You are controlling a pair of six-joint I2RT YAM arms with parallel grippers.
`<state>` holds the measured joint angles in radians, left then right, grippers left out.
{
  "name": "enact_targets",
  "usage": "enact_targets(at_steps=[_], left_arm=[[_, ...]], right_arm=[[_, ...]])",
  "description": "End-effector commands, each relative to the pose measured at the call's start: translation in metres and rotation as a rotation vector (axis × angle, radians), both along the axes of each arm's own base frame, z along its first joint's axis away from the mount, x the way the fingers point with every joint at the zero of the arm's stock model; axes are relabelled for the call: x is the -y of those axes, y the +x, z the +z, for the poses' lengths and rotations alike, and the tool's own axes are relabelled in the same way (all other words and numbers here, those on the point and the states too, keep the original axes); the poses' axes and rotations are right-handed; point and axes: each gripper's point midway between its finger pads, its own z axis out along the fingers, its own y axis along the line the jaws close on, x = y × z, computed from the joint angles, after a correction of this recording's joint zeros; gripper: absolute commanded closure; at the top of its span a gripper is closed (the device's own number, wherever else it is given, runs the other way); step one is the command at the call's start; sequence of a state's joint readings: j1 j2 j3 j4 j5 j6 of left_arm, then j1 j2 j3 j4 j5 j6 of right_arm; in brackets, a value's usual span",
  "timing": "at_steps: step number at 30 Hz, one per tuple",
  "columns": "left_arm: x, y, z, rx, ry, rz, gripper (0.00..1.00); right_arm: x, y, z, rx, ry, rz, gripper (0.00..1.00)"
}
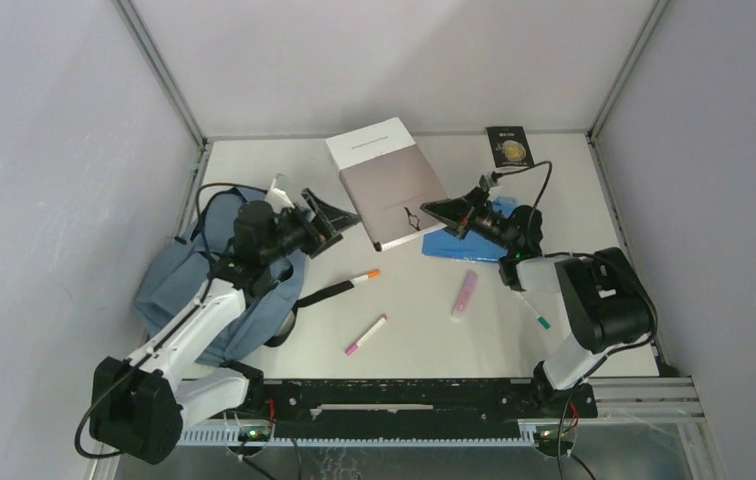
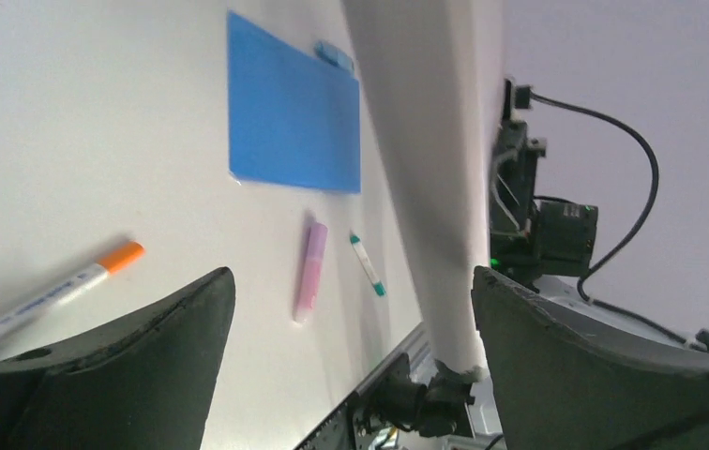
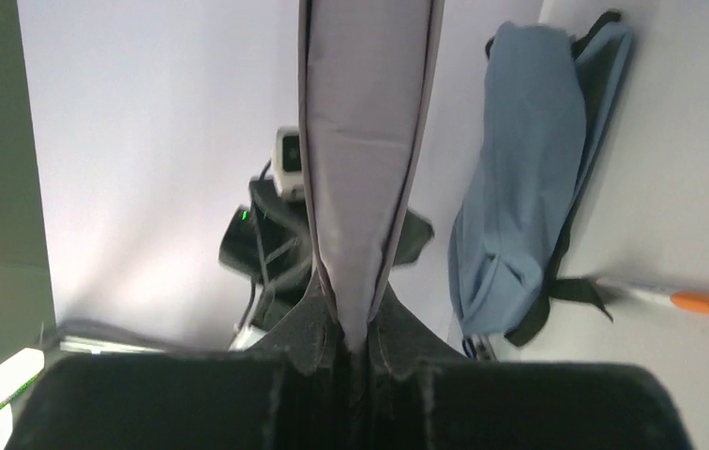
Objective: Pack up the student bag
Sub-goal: Pick up the book from the center of the board.
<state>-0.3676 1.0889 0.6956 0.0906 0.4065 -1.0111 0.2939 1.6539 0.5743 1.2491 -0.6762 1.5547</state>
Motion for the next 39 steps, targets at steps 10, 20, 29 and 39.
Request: enact_targets(at_steps=[10,20,29,39], left_arm=[[-0.033,0.003,0.042,0.103,-0.054,-0.099,0.0],[-0.024,-0.001,0.055,0.138,-0.177,-0.148,0.04],[-0.028,0.004,0.058,0.129,-0.187,-0.088,0.65],[-0.049,0.005,0.069,0.137,-0.24,0.099,0.64]], right_arm=[[0.019,-0.076,0.031,0.278,-0.307,0.349,1.0],[0.008,-0.102,0.033,0.26,-0.244,0.515,1.0],[0.001,-0.083,0.033,0.167,-0.159,0.512,0.78],[-0.008,-0.055,0.034,0.14,-0.082,0.126,0.09]])
